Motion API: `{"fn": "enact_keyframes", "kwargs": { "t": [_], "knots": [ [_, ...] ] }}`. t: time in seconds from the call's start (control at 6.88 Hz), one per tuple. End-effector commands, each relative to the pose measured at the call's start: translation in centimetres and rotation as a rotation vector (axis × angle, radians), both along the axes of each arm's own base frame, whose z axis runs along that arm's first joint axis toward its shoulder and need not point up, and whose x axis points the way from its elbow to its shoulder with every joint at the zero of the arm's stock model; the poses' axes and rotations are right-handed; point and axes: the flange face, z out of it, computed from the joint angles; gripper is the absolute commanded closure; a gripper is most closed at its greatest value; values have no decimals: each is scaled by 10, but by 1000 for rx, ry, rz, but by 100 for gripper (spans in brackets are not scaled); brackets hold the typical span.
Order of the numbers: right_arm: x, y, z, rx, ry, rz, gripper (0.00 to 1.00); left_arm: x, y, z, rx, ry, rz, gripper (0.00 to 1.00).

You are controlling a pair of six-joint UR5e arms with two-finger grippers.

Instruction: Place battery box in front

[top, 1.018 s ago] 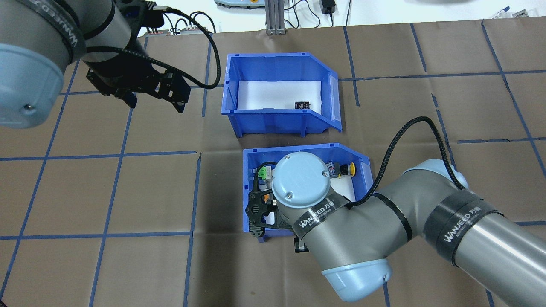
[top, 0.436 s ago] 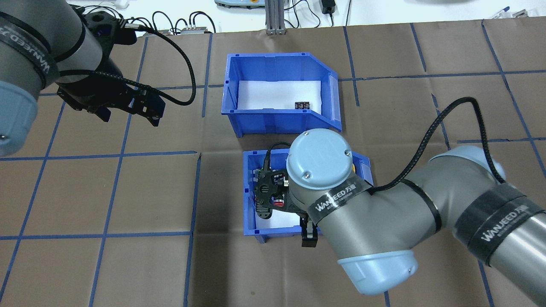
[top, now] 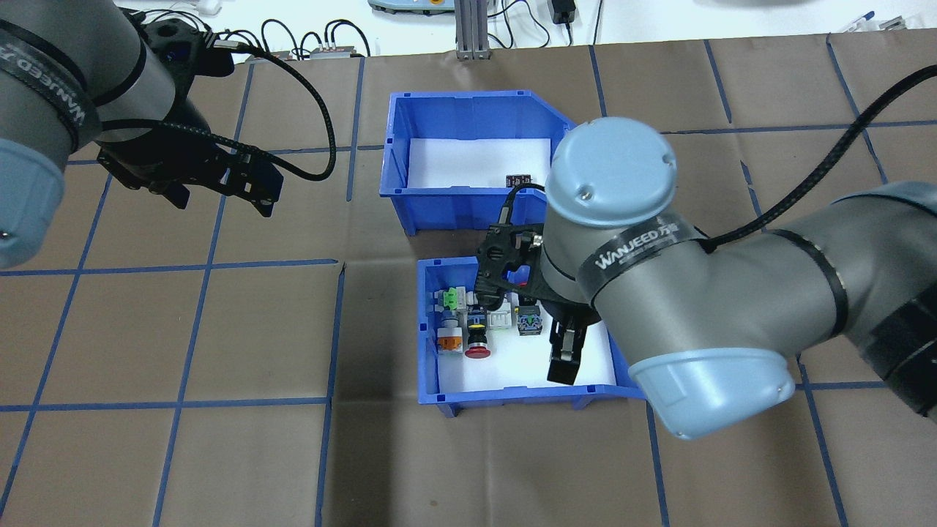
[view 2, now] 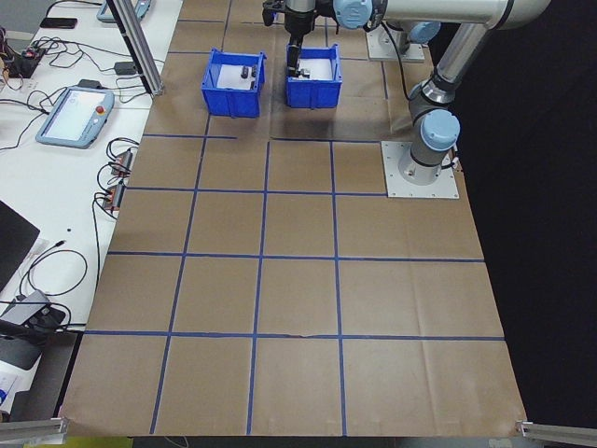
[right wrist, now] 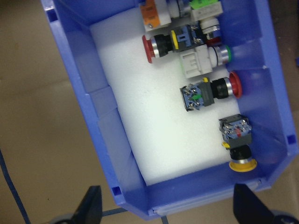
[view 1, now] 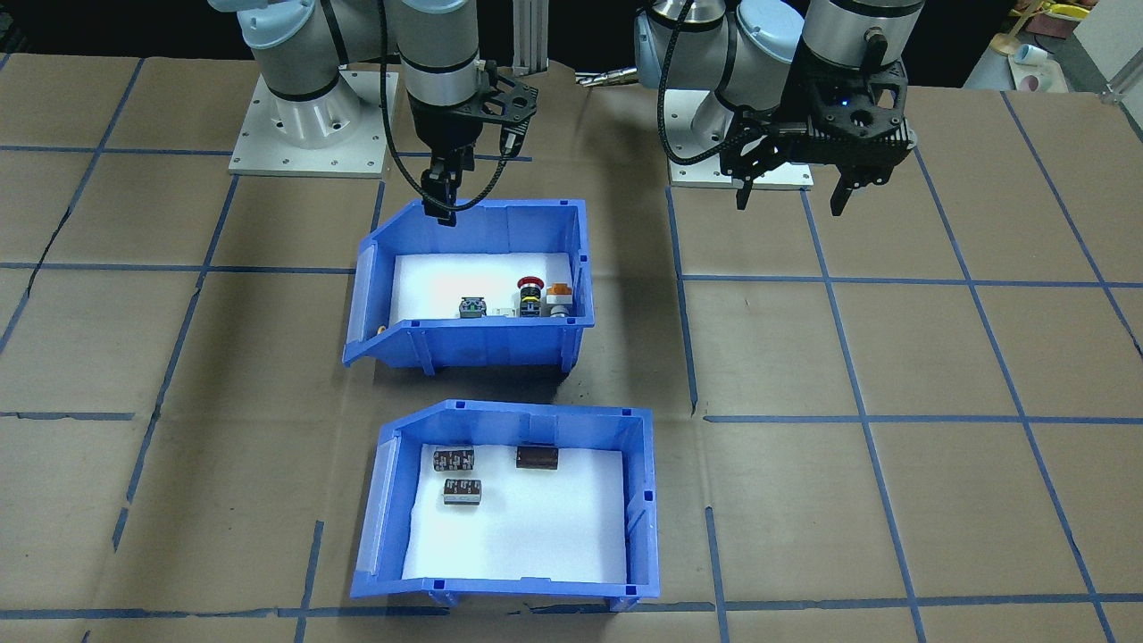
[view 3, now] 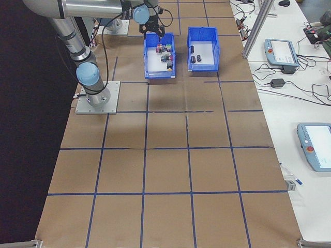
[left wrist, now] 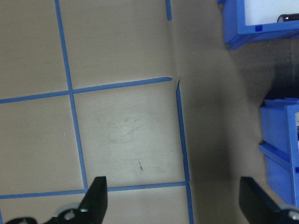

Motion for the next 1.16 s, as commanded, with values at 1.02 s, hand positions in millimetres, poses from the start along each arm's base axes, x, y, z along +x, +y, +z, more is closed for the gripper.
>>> {"fn": "enact_keyframes", "kwargs": {
  "t": [1.02],
  "knots": [
    [-203, -87, 52, -93, -13, -1149, 0, 0, 0, 2, -7, 3, 1, 1]
  ]
}}
